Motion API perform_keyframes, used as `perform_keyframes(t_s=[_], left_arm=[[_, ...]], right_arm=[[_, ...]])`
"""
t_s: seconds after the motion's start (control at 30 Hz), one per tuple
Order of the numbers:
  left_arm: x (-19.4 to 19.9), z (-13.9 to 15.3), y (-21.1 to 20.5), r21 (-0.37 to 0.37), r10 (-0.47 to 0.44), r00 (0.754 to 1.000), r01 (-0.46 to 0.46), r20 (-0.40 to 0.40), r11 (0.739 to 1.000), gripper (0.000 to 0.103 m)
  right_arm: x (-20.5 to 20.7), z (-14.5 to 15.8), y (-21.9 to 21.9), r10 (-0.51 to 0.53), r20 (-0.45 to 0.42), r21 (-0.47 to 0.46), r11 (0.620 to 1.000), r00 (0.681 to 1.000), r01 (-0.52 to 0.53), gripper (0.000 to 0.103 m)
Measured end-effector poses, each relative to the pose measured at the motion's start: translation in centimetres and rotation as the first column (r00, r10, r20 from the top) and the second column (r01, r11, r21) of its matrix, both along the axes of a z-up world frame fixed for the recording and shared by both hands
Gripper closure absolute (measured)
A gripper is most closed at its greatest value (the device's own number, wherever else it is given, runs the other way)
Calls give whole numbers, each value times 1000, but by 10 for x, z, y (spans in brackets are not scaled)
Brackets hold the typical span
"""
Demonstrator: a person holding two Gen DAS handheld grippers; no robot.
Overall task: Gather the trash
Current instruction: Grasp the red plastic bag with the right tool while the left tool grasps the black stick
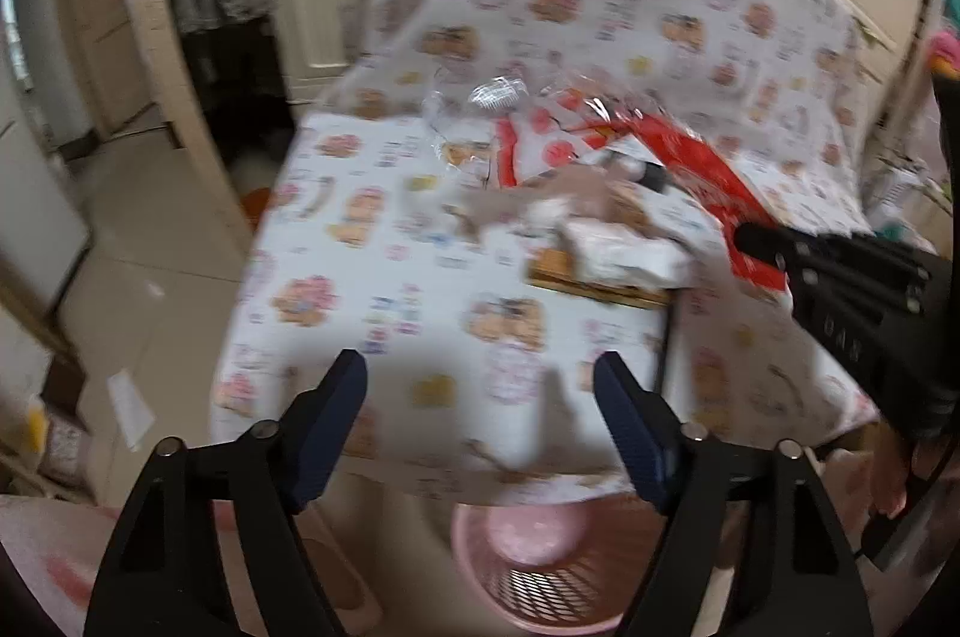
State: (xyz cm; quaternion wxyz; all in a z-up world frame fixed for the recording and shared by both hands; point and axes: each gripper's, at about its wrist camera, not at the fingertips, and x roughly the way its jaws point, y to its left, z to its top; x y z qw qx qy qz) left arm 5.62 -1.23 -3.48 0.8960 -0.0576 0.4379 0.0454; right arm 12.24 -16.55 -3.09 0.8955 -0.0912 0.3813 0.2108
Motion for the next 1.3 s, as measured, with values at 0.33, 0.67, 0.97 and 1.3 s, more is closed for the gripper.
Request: perform_keyframes(t_s=[0.33, 0.67, 0.97, 1.3], left_arm=[[13, -5, -36, -100, -138, 990, 137, 3, 985, 47], [31, -22, -69, -47, -197, 980, 196, -8, 979, 74], [22, -16, -70, -33, -217, 976, 217, 7, 976, 97], [-9, 22, -68, -58, -244, 960, 254, 139, 965, 97]], right_arm=[[-8, 19, -68, -155, -109, 230, 957, 982, 177, 100], [-12, 7, -101, -228, -118, 182, 952, 966, 247, 100], [-15, 17, -116, -284, -77, 195, 936, 956, 294, 100], [-32, 31, -126, -288, -60, 272, 917, 956, 293, 100]])
